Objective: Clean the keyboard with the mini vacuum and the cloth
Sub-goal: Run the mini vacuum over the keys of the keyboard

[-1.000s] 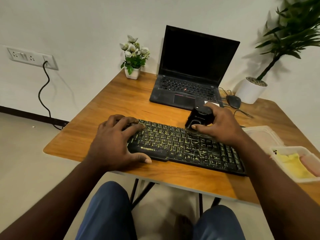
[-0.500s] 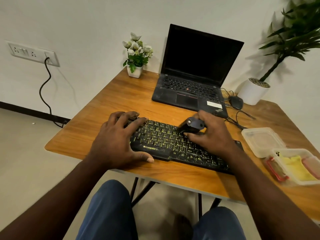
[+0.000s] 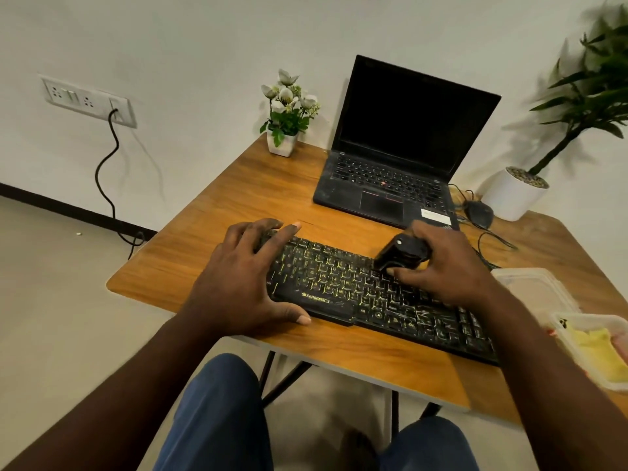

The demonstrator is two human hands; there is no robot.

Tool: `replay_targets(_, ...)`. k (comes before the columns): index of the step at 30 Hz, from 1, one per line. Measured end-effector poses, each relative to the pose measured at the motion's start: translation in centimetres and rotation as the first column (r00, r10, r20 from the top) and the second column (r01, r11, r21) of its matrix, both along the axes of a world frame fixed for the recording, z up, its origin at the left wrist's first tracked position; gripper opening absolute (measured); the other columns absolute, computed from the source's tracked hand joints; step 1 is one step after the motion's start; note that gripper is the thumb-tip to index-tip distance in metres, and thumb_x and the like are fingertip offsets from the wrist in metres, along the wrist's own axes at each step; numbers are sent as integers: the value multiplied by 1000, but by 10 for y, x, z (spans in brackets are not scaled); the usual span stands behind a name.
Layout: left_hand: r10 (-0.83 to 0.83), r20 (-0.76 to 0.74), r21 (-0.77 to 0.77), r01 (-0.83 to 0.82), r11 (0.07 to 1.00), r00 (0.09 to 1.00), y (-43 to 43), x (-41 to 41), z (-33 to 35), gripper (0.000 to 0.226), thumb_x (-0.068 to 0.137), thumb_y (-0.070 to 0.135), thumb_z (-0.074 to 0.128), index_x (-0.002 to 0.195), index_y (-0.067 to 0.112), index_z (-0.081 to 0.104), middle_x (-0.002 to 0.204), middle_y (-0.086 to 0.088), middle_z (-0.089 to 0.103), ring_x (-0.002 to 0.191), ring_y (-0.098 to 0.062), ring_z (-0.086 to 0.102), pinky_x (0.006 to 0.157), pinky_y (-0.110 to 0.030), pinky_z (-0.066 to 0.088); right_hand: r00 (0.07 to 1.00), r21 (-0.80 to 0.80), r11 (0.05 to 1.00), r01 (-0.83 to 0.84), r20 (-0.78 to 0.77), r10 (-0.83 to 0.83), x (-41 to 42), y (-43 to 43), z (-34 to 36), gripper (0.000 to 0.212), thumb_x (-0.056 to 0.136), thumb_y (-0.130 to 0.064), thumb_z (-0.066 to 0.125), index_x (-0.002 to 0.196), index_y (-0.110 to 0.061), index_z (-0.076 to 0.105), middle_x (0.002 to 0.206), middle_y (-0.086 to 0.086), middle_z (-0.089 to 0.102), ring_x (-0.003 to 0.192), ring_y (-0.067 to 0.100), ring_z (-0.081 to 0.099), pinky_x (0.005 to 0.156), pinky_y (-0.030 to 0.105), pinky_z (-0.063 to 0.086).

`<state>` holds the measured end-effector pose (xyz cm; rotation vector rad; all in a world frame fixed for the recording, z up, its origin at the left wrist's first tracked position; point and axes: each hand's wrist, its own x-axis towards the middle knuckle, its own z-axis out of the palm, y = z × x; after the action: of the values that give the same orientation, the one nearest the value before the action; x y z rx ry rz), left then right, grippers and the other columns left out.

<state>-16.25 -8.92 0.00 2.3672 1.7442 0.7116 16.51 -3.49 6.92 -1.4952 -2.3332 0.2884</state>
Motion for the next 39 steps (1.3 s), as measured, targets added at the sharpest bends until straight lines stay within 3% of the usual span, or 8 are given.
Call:
replay_targets(5,-5,-49,-44,3,999,999,0,2,0,140,48,106,50,162,45,-5,167,2,10,149,-25,12,113,-54,33,992,126,990,-69,-92,81,-54,1,-20,38,75,-33,86,101,-23,59,95,-8,65,82,14,61,69,43,57)
replay_targets(10,4,4,-112,-3,994,1000,2,-3,3,141,47,103,59,159,50,-7,167,10,-1,151,-23,5,116,-56,31,981,169,976,-134,-115,155,-89,3,-20,37,76,-30,86,94,-26,53,89,-9,61,75,13,56,65,41,53)
replay_targets(15,6,-12,-308,-9,951,1000,14,-27,2,153,40,103,62,152,51,-28,170,10,-19,156,-24,-12,122,-60,18,998,-18,998,-58,15,58,-37,4,8,41,77,-25,89,97,-32,54,94,-16,61,84,1,59,64,18,43)
replay_targets(22,-49,47,-344,62,937,998,24,-37,5,158,41,101,65,150,46,-35,172,0,9,157,-22,8,125,-53,21,997,40,998,-45,-55,47,-54,5,-9,41,76,-30,88,96,-27,53,92,-14,61,78,0,57,61,17,39)
replay_targets(25,-35,56,-347,52,937,998,21,-38,6,159,44,96,72,149,46,-36,170,-4,13,154,-25,15,123,-53,26,987,83,994,-70,-136,81,-92,12,-18,41,78,-32,87,98,-24,52,95,-10,63,80,9,60,62,20,43)
replay_targets(29,-51,57,-359,68,931,997,16,-36,12,159,51,83,81,153,40,-32,170,0,13,153,-20,15,124,-45,22,982,131,981,-144,-103,158,-130,18,-20,44,79,-33,87,95,-28,46,92,-13,55,77,8,51,60,14,32)
replay_targets(34,-41,114,-380,82,921,993,21,-44,12,162,47,82,85,152,45,-33,168,0,20,151,-23,24,122,-47,27,990,-35,990,-140,-29,139,-105,23,8,41,78,-28,88,99,-27,52,100,-8,63,85,8,64,68,26,57)
replay_targets(39,-26,36,-361,38,932,999,21,-37,10,164,43,89,80,151,45,-35,166,-3,25,148,-29,26,123,-49,23,995,-34,995,-93,-38,92,-106,18,3,43,78,-28,88,97,-28,50,101,-8,63,86,11,64,65,21,51)
